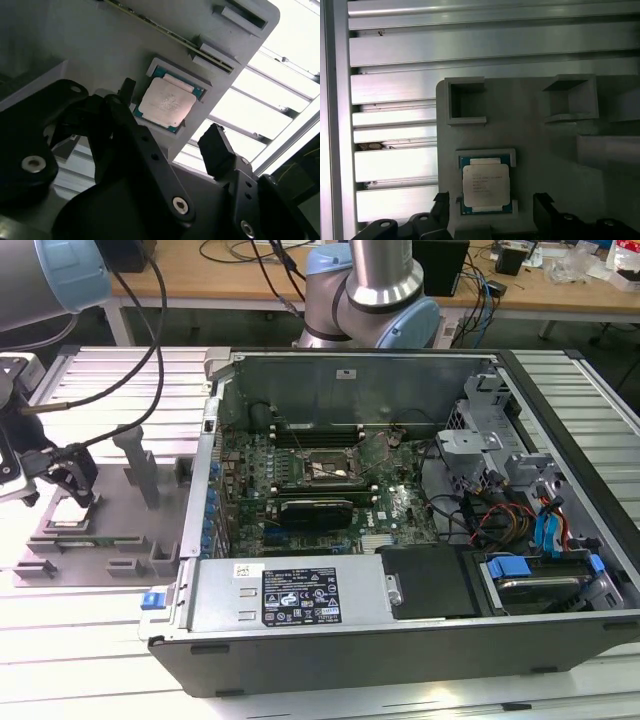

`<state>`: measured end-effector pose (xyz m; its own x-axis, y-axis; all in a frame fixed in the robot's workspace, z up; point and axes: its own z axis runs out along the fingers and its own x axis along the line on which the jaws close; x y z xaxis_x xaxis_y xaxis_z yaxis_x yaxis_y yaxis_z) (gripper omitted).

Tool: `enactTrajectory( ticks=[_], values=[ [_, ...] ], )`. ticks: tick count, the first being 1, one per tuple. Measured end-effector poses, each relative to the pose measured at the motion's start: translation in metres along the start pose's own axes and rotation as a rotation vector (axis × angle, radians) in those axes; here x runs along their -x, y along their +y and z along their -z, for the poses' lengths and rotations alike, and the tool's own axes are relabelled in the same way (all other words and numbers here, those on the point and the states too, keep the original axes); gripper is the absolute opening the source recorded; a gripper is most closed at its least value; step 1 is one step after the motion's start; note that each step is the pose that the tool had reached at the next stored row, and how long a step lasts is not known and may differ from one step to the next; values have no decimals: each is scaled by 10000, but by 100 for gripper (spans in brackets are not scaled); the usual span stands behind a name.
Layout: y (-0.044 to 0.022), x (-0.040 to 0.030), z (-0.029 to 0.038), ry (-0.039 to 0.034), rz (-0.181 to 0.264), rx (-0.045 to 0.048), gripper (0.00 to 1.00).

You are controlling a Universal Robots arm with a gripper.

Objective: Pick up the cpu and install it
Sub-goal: 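Pick up the cpu and move it towards the insertion slot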

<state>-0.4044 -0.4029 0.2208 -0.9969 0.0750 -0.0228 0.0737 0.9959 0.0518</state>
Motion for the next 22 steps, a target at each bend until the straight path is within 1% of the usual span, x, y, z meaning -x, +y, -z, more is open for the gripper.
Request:
enactTrajectory(
  ticks=[1, 2, 5, 11, 13, 15, 17, 18, 20, 22],
  values=[
    [0, 0, 0, 1, 0, 0, 78],
    [0, 0, 0, 1, 0, 0, 84],
    [0, 0, -2, 0, 0, 0, 84],
    [-2, -1, -40, -1, 0, 1, 84],
    [-4, -1, -68, -1, 1, 1, 84],
    [-5, 1, -112, 0, 0, 3, 84],
    [-8, 24, -197, 14, 0, 10, 84],
    [-9, 34, -228, 28, 1, 9, 84],
    [-8, 41, -258, 67, 19, 7, 84],
    [-7, 52, -283, 154, 214, 4, 84]
  ],
)
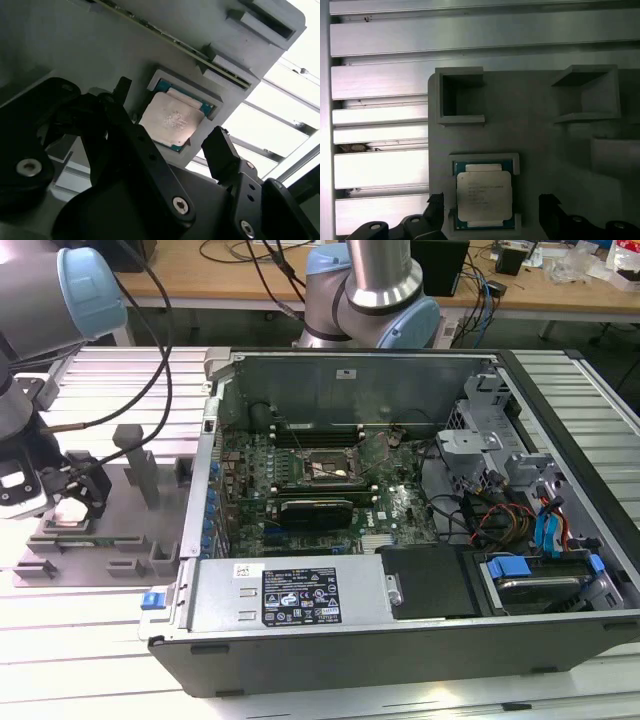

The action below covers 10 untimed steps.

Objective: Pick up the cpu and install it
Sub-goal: 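Pick up the cpu and move it towards the insertion slot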

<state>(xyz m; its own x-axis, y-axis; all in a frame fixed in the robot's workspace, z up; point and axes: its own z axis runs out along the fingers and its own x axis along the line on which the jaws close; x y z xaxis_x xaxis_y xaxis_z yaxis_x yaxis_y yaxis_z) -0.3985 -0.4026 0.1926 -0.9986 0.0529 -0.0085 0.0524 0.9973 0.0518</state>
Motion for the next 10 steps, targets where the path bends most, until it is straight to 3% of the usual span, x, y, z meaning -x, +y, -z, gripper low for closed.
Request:
enactTrajectory(
  ticks=[3, 10],
  values=[
    [14, 13, -41, 46, 327, 45, 84],
    [26, 13, -88, 58, 456, 169, 84]
  ],
)
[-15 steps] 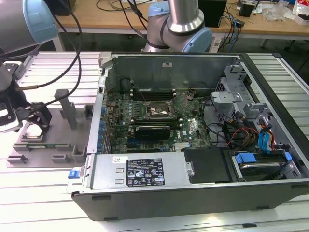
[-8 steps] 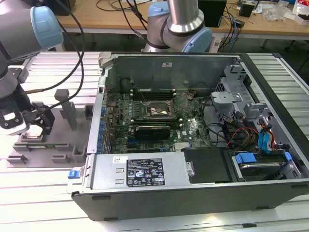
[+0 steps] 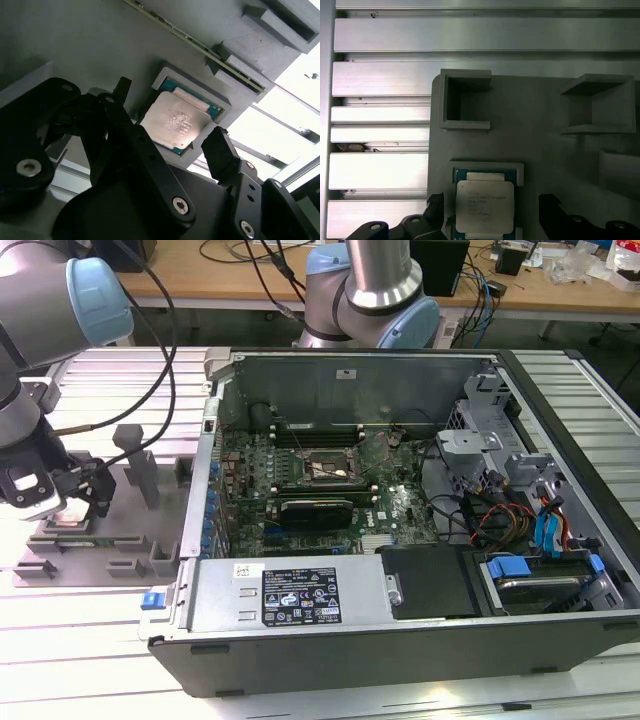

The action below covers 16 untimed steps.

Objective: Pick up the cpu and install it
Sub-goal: 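Pick up the cpu and move it towards the insertion slot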

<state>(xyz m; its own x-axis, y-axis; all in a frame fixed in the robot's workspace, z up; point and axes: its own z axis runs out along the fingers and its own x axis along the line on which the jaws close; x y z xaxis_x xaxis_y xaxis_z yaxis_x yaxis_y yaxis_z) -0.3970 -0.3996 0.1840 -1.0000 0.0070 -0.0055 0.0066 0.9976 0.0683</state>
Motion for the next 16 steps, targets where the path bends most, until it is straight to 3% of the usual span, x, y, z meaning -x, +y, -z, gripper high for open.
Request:
enactTrajectory(
  ticks=[8, 12, 16],
  values=[
    [1, 0, -4, 0, 0, 22, 84],
    [1, 0, -4, 0, 1, 32, 67],
    [7, -43, -4, -5, 1, 31, 67]
  ],
)
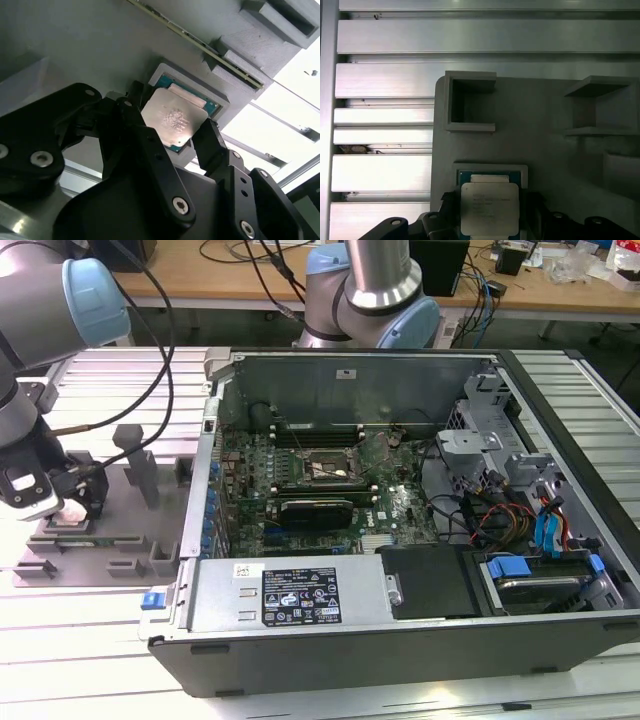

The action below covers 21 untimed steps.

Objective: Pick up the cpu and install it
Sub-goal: 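Pick up the cpu and move it towards the insertion slot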

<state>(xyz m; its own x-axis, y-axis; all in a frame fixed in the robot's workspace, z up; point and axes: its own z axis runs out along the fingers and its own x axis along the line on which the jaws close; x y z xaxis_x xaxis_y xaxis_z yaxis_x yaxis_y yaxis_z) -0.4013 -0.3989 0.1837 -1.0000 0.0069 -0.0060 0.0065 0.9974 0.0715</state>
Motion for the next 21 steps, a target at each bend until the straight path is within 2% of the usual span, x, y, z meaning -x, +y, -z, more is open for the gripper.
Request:
enactTrajectory(
  ticks=[21],
  values=[
    [5, -7, 38, -4, -4, -4, 67]
  ],
)
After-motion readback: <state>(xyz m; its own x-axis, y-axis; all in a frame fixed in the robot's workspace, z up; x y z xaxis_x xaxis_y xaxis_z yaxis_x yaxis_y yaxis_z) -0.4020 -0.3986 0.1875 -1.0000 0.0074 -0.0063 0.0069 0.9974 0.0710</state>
